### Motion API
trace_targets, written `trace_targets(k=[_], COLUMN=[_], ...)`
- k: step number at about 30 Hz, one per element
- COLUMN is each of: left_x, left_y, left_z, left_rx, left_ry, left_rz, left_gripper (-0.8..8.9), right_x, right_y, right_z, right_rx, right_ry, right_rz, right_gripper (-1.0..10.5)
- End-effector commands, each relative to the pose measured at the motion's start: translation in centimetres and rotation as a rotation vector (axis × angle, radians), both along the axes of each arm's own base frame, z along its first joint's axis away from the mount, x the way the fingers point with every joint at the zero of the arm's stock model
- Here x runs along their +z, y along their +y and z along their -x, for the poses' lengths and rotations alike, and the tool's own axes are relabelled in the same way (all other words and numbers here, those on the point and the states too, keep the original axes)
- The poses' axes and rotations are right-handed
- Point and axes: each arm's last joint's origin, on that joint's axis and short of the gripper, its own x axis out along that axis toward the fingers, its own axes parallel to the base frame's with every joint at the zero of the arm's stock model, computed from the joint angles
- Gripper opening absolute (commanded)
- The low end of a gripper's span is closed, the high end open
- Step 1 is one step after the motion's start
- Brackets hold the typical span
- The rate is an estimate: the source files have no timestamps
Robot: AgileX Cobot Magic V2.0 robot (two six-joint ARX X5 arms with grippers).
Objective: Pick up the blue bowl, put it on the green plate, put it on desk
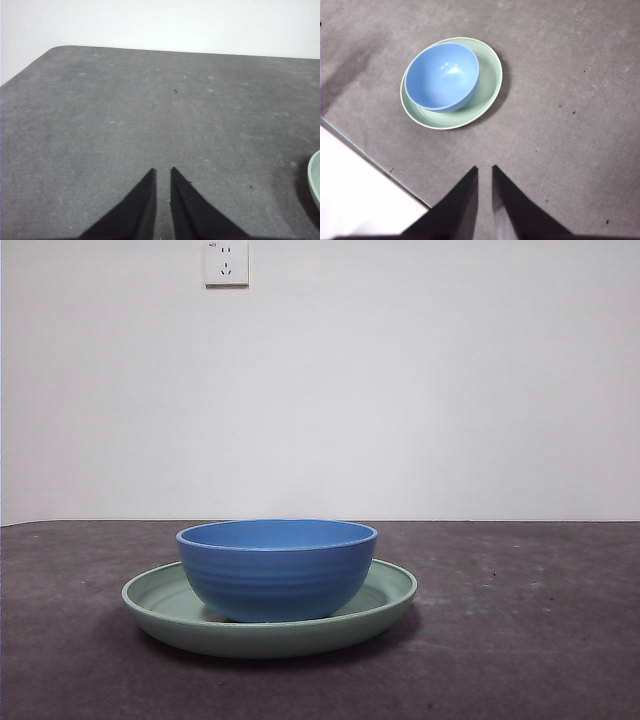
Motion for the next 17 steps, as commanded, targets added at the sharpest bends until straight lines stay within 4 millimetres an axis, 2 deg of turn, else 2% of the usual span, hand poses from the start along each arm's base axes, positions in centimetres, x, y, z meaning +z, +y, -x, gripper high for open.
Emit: trace_targets(k=[1,3,6,17], left_x=[-0.7,-0.7,-0.7,-0.7], left_y=[0.0,0.0,0.0,0.0], left_z=[-0.1,-0.1,-0.1,-0.1], left_rx=[-0.009,-0.009,-0.009,-0.009], left_ry=[0.028,0.028,0.029,0.028], left_rz=[0.001,0.001,0.001,0.001], left_gripper=[0.46,0.46,0.46,0.46], right_x=[0.4,0.1,-1.5,-12.6], right_y=[0.0,-0.2,-0.7,-3.0], right_z=[-0.1,-0.2,-0.4,-2.3], right_rx=[0.001,-0.024,-0.054,-0.288], right_ry=[-0.025,-0.031,-0.078,-0.608], right_rz=[-0.005,-0.011,-0.072,-0.158], right_gripper=[0.4,0.4,0.4,0.4])
